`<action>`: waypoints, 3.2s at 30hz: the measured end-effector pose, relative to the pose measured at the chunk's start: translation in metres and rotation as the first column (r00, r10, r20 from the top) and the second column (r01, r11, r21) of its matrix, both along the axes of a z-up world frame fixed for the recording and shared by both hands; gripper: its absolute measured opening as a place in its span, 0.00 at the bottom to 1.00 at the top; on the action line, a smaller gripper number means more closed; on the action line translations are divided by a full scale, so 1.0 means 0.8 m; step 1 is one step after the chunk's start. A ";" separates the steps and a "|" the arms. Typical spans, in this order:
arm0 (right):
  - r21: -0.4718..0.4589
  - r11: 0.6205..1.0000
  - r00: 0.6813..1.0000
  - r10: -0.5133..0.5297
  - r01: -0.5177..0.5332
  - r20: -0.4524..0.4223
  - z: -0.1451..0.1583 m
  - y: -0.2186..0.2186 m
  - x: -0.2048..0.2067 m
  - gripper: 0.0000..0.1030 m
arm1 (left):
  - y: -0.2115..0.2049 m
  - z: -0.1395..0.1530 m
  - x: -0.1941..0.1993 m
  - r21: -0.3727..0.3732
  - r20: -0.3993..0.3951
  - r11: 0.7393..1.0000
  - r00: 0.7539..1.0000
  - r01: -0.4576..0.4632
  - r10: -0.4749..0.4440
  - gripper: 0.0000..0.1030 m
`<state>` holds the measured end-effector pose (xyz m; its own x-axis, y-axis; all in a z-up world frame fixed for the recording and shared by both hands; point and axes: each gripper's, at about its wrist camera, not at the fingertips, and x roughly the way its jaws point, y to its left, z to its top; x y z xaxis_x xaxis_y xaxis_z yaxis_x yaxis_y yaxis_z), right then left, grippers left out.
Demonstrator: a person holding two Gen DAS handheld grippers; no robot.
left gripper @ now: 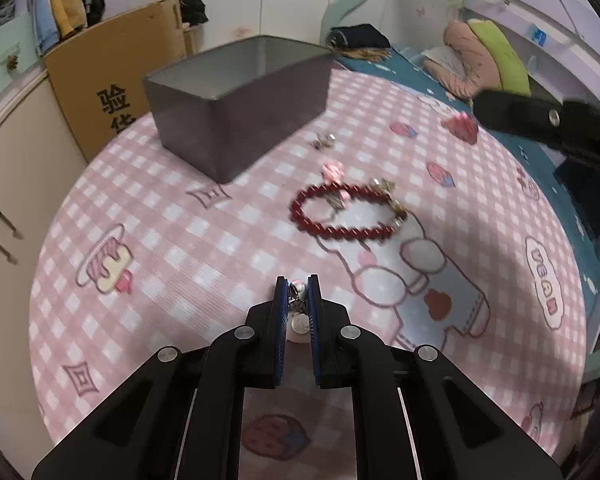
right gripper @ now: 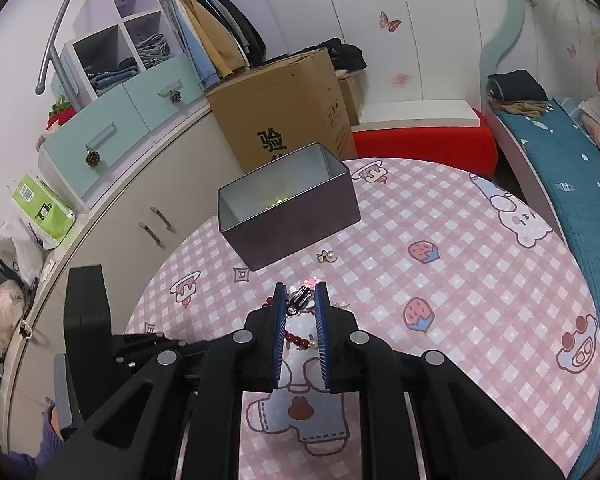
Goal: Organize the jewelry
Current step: 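Carry both charms over the grey box and open both grippers, then grasp the dark red bead bracelet with the right gripper and lift it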
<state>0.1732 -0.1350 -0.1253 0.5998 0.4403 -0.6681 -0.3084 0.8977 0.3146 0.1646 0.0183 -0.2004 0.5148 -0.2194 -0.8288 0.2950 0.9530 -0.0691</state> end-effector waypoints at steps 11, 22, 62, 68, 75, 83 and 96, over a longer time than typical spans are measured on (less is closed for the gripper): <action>0.002 1.000 0.999 0.026 -0.026 0.021 0.017 0.016 0.030 0.14 | 0.047 0.096 0.031 -0.190 0.112 0.982 0.994 0.003 0.019 0.10; -0.018 0.999 0.998 0.046 -0.045 0.049 0.037 0.066 0.113 0.14 | 0.038 0.138 0.129 -0.146 0.158 0.988 0.985 -0.041 0.064 0.10; -0.062 0.998 1.000 0.013 -0.014 -0.007 0.020 0.055 0.138 0.29 | 0.036 0.105 0.122 -0.090 0.146 0.989 0.981 -0.115 0.128 0.58; -0.100 0.995 0.999 -0.027 0.024 -0.022 0.003 0.007 0.088 0.36 | 0.033 0.110 0.069 -0.095 0.196 0.988 0.971 -0.119 0.136 0.61; -0.172 0.985 0.992 -0.019 -0.002 -0.125 -0.066 0.014 0.048 0.36 | 0.025 0.084 0.032 -0.073 0.162 0.988 0.975 -0.140 0.150 0.61; -0.239 0.971 0.994 -0.006 -0.020 -0.110 -0.090 0.043 0.041 0.36 | 0.029 0.059 0.024 -0.070 0.103 0.984 0.980 -0.162 0.169 0.61; -0.270 0.960 0.995 0.062 -0.079 -0.072 -0.088 0.062 0.021 0.07 | 0.048 0.050 0.025 -0.108 0.049 0.975 0.979 -0.194 0.200 0.61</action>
<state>0.1898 -0.0855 -0.1955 0.5271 0.2766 -0.8036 -0.3618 0.9286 0.0823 0.1848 0.0568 -0.1605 0.6037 -0.1908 -0.7740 0.1085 0.9816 -0.1574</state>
